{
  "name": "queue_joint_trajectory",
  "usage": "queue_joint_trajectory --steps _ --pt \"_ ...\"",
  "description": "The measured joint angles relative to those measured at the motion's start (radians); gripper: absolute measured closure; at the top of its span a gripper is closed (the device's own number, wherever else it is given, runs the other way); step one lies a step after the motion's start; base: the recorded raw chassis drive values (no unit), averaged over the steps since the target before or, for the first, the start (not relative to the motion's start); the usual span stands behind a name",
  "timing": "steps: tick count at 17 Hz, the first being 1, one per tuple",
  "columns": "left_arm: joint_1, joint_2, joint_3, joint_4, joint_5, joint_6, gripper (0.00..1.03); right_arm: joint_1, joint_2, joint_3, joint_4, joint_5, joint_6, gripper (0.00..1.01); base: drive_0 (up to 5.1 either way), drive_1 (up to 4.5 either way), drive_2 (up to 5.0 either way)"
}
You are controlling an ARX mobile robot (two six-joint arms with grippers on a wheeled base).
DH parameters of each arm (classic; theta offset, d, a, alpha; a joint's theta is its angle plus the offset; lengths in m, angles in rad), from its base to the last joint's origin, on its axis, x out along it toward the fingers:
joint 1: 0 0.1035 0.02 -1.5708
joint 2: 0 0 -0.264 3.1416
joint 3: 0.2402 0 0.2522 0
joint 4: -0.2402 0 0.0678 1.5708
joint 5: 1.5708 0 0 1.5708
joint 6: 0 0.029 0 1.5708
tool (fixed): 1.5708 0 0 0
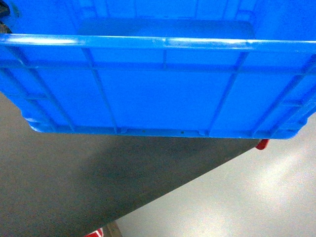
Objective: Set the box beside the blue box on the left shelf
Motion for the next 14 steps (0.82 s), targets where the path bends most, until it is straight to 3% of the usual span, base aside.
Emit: queue_joint_trajectory --steps 14 --pt "-0.001 0.000 0.000 0.001 0.000 0.000 0.95 0.000 0.000 0.000 0.001 0.002 0.000 0.92 -1.4 -1.41 -1.4"
